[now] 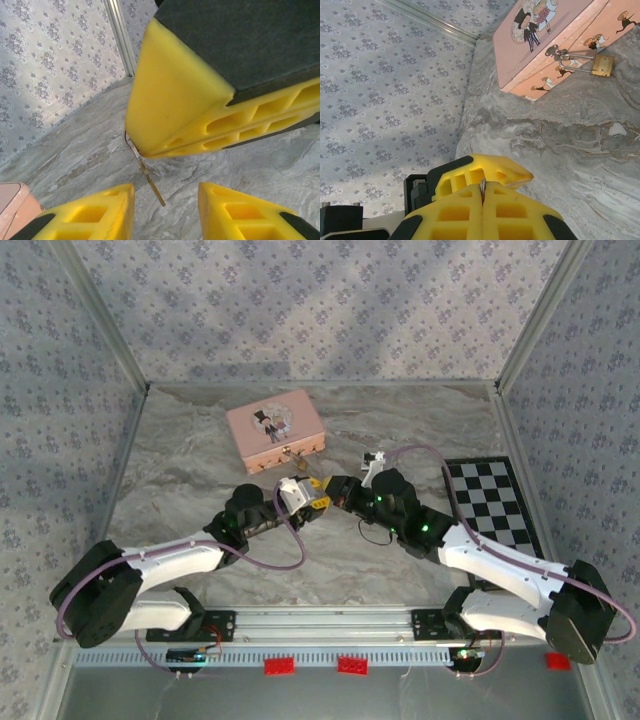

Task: Unlock the padlock with the key

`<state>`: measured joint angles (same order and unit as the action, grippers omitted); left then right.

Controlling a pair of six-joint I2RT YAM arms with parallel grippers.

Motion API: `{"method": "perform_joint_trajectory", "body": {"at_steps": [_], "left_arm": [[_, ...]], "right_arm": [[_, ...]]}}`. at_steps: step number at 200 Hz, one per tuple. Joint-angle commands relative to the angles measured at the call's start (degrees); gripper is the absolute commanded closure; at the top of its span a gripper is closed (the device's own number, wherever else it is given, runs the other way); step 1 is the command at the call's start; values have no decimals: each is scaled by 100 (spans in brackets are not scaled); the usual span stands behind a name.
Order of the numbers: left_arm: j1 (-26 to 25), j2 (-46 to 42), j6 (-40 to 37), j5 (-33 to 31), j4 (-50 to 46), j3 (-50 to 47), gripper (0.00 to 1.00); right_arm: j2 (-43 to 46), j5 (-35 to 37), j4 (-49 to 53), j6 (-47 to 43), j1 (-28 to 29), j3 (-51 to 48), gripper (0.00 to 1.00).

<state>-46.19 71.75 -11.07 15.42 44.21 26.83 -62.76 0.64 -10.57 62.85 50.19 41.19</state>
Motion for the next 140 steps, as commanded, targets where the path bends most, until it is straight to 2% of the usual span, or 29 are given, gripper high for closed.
{"method": "perform_joint_trajectory", "body": {"at_steps": [1, 93, 100, 140], "left_arm": [[4, -72, 79, -30, 343, -45, 64], [132, -204, 140, -258, 541, -208, 75], [150, -213, 151, -206, 536, -205, 79], [181, -179, 234, 118, 362, -107, 78]], "right_arm": [[73, 156, -41, 96, 34, 36, 100], [-34, 154, -138, 76, 69, 100, 100], [-43, 153, -154, 81, 63, 90, 100], [-61, 155, -209, 92, 102, 99, 100]]}}
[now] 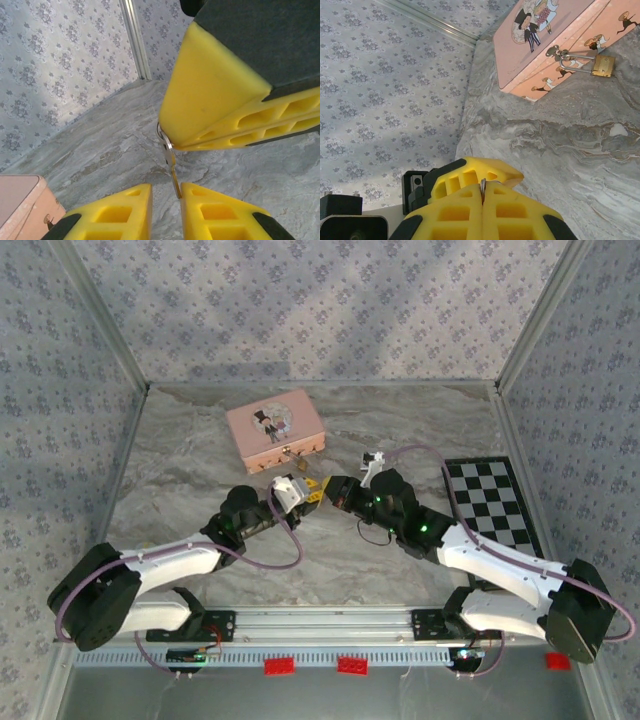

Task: Unlock the padlock with the key

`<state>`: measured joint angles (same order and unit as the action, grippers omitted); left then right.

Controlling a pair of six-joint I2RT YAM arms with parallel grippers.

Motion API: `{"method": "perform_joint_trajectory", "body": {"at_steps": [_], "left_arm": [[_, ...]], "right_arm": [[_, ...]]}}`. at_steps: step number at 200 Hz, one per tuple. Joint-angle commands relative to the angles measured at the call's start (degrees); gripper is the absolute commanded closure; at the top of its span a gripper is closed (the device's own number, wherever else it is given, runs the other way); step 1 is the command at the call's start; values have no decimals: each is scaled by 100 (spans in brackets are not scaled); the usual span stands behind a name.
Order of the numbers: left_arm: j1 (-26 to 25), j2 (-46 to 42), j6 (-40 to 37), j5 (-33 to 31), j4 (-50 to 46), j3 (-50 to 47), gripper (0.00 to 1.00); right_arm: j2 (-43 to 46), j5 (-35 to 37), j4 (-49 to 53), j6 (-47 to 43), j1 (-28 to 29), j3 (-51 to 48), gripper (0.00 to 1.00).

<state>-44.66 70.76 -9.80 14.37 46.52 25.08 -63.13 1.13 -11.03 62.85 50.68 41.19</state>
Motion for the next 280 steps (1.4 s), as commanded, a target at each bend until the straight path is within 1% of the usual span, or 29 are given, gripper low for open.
{"method": "perform_joint_trajectory", "body": {"at_steps": [1, 26, 53, 71, 127, 159, 168, 180, 193, 203, 215, 232, 250, 267, 280], "left_arm": [[28, -80, 109, 223, 134, 67, 79], [28, -80, 75, 123, 129, 58, 81], [33, -72, 66, 162, 68, 102, 82], [29, -63, 64, 179, 72, 93, 86], [37, -114, 25, 154, 16, 101, 94], [46, -83, -61, -38, -108, 135, 100], [48, -80, -148, -102, -256, 190, 100], [46, -76, -353, -182, -577, 316, 100], [46, -101, -640, -406, -917, 454, 100], [49, -160, -1144, -449, -1227, 509, 100], [45, -207, -1619, -675, -1192, 418, 100], [66, -212, -2104, -988, -988, 287, 100], [63, -198, -2662, -1145, -900, 181, 100], [94, -270, -2807, -1246, -711, 52, 100], [100, -367, -2865, -1252, -798, 19, 100]], "right_arm": [[-24, 107, -163, 94, 55, 100, 100], [-20, 124, -194, 98, 65, 82, 100], [-49, 116, -214, 113, 92, 82, 100], [-81, 120, -191, 122, 92, 106, 100], [-111, 152, -218, 179, 86, 47, 100], [-55, 221, -140, 166, 92, 38, 100], [-35, 238, -106, 166, 92, 30, 100], [17, 266, -69, 158, 92, 16, 91], [116, 303, 0, 129, 92, 20, 75], [226, 338, 110, 65, 86, 23, 64], [362, 428, 337, 1, 83, 45, 57], [526, 508, 707, 56, -9, 64, 55], [625, 350, 833, 129, -131, 47, 55], [653, 252, 1076, -49, -192, 109, 55], [627, 224, 1633, -268, -294, 274, 55]]}}
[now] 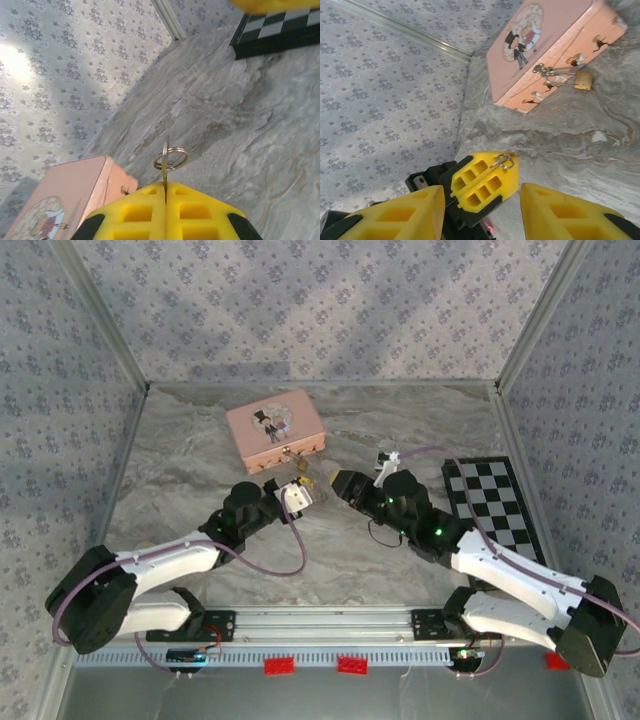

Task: Unlock the padlock with the key

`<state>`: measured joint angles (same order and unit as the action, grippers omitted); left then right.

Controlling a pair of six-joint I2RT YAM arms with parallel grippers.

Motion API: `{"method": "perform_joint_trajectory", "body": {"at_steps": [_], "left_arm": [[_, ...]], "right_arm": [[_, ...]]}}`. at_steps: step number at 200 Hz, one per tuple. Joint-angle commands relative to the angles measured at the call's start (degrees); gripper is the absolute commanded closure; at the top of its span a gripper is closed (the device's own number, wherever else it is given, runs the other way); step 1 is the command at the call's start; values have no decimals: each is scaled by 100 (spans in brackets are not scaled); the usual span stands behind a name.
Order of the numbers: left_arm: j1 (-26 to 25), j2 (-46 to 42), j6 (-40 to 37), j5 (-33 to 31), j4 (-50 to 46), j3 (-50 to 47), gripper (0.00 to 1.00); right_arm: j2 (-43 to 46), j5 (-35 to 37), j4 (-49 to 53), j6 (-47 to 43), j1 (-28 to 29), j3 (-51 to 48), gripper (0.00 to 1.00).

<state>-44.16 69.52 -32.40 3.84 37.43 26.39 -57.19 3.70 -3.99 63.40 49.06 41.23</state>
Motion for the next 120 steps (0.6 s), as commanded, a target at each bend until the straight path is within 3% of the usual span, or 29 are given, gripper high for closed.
{"method": "perform_joint_trajectory", "body": {"at_steps": [1, 13, 26, 50, 65, 83, 98, 120], "left_arm": [[49, -249, -607, -199, 104, -114, 100], [44, -330, -640, -209, 45, -153, 100], [54, -478, -709, 105, -211, -177, 100], [83, -712, -769, 1286, -2498, 612, 100], [104, -757, -873, 1643, -3055, 880, 100], [212, -780, -1101, 1890, -3706, 1138, 100], [315, -635, -1286, 2300, -4345, 1472, 100], [321, -264, -1514, 2730, -5214, 2004, 100]], "right_arm": [[28, -39, 976, -338, -137, 279, 55], [0, -192, 1159, -692, -225, 350, 56], [-44, -539, 1031, -1498, -273, 354, 49], [94, -564, 1631, -3720, -275, 513, 40], [515, -204, 1665, -4862, -295, 252, 38], [1109, -316, 1226, -5795, -430, -298, 38], [1438, -870, 1052, -6564, -549, -564, 42], [1469, -1686, 1108, -7296, -656, -579, 36]]}}
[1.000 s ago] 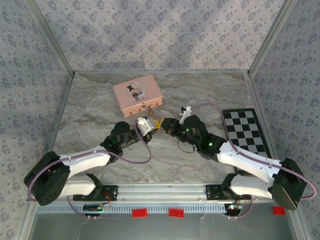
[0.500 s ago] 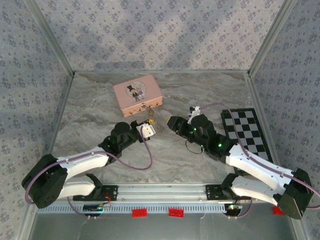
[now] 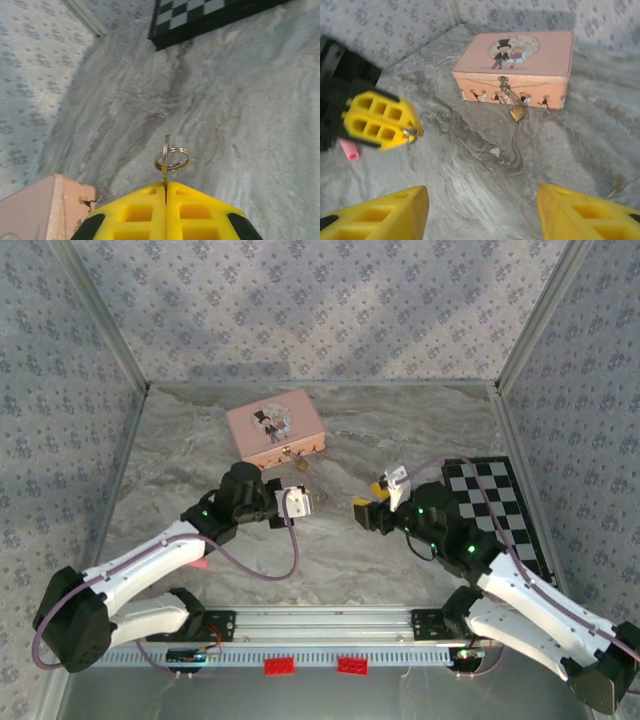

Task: Unlock the padlock with the key

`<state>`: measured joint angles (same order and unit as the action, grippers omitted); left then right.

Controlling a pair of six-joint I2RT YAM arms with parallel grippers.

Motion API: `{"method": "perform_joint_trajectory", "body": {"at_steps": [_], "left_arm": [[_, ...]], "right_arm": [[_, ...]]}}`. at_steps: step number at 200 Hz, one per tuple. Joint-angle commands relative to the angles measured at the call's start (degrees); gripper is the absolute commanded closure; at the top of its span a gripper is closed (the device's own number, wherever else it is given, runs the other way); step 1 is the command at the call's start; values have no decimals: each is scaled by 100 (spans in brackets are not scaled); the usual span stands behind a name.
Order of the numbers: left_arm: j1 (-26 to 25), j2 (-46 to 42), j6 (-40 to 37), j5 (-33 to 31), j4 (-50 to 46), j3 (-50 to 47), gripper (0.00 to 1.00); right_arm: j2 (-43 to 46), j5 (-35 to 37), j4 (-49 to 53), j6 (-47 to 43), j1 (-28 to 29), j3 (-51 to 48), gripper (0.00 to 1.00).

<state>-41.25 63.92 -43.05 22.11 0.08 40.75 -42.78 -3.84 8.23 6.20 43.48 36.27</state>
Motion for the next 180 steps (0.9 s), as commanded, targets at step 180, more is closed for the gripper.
{"method": "perform_joint_trajectory", "body": {"at_steps": [180], "left_arm": [[33, 885, -684, 1815, -2610, 1032, 100]], "right_arm": [[-1810, -2897, -1041, -1837, 225, 9, 58]]}}
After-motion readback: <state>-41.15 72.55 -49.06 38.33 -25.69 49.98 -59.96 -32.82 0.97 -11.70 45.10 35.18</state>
